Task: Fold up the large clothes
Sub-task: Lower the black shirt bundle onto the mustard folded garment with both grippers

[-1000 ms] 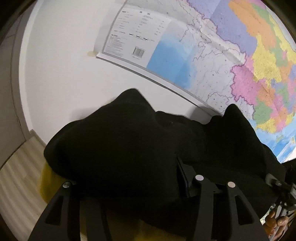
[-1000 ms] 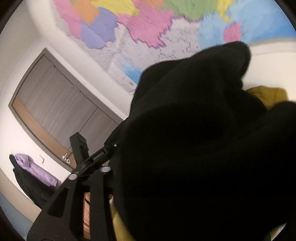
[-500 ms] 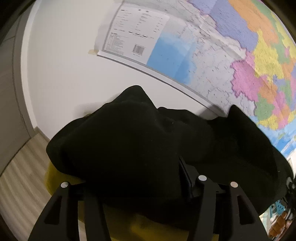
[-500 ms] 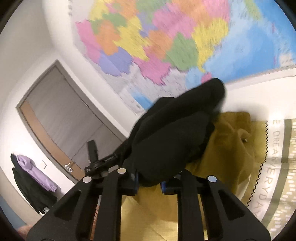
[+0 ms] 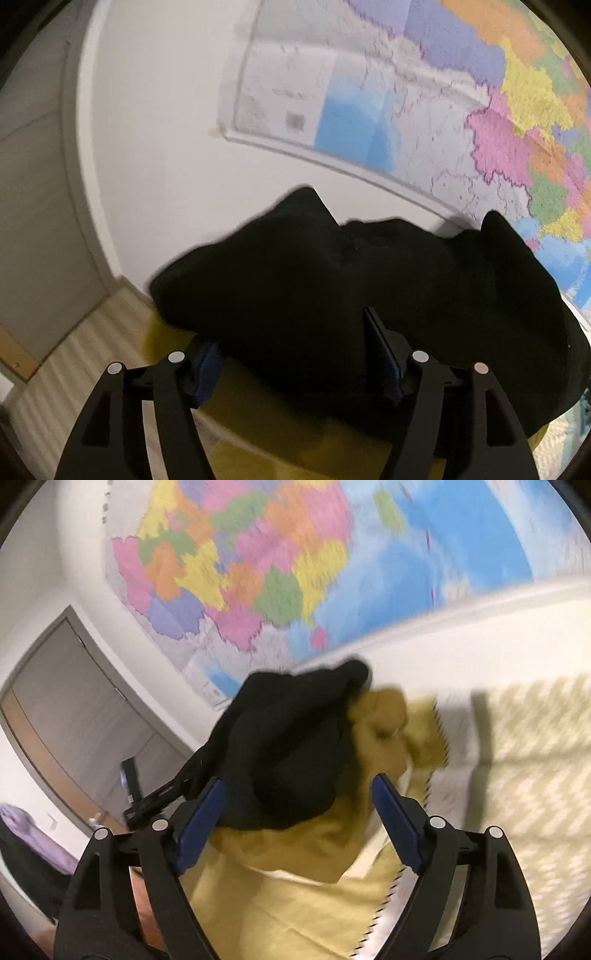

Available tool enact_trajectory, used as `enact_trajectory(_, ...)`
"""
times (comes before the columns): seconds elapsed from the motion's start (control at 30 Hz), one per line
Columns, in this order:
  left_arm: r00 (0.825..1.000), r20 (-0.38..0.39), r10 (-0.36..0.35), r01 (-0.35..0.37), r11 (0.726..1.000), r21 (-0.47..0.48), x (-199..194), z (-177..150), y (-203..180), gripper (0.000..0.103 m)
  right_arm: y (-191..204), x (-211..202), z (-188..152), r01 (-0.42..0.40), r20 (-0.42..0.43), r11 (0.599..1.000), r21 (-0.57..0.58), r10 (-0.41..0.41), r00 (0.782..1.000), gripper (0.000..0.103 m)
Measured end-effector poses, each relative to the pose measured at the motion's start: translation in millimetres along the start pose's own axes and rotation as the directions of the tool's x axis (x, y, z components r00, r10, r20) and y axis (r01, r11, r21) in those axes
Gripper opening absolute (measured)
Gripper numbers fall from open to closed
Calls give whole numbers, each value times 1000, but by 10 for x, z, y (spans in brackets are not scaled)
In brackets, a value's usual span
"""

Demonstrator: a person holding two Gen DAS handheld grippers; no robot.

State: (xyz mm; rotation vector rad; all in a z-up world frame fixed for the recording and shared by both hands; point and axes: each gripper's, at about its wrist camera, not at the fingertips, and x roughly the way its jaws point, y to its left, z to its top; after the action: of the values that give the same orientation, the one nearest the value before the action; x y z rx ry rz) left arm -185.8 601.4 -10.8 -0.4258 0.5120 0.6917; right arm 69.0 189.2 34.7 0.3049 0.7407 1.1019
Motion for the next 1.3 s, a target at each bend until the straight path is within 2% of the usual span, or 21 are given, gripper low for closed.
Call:
enact_trajectory(0.1, 993, 104, 62, -62, 998, 5, -318, -19, -40, 69, 106, 64, 150, -2, -18, 999, -53, 1, 1000, 82)
enact_trajectory(0.2, 987, 162, 3, -16, 997, 78, -537, -12, -199, 75, 167, 260, 291, -7, -58, 998, -57, 4, 998, 82)
enact_trajectory(0.3, 990, 134, -48, 24, 985, 173, -502, -31, -439, 75, 125, 555, 419, -18, -113, 1000, -13, 16, 993, 79)
enact_trajectory(0.33, 991, 124, -48, 24, 982, 187, -475, -43, -488, 75, 71, 651, 436, -21, -133, 1000, 23, 24, 991, 74)
enact_trajectory(0.37, 994, 94, -64, 44, 978, 204, -401, -59, -538, 75, 39, 733, 444, -40, -155, 998, 38, 46, 987, 54)
enact_trajectory(0.4, 996, 62, -56, 42, 979, 201, -311, -73, -562, 75, 0, 801, 436, -58, -174, 997, 49, 66, 983, 26)
enact_trajectory(0.5, 1000, -6, -21, 21, 987, 161, -78, -100, -538, 75, -49, 777, 385, -83, -170, 995, 47, 90, 981, 6)
enact_trajectory(0.6, 1000, -5, -25, 26, 987, 160, -41, -128, -518, 75, -185, 655, 308, -72, -140, 993, 92, 84, 987, 2)
enact_trajectory(0.73, 1000, -12, -5, 7, 984, 177, 24, -163, -521, 75, -222, 711, 172, -11, -204, 996, 92, 30, 978, 3)
enact_trajectory(0.87, 1000, 25, 7, -12, 977, 213, -43, -234, -524, 75, -30, 611, 227, 17, -179, 999, 26, -12, 984, 11)
enact_trajectory(0.97, 1000, 30, -9, 3, 978, 210, -90, -265, -496, 75, 148, 502, 271, 59, -136, 997, -54, -66, 989, 40)
enact_trajectory(1.13, 999, 52, -8, -4, 974, 228, -178, -316, -517, 75, 504, 408, 254, 72, -77, 977, -199, -89, 993, 40)
enact_trajectory(1.3, 997, 67, -34, 16, 967, 253, -272, -345, -596, 76, 785, 586, 245, 65, -84, 947, -315, -96, 992, 41)
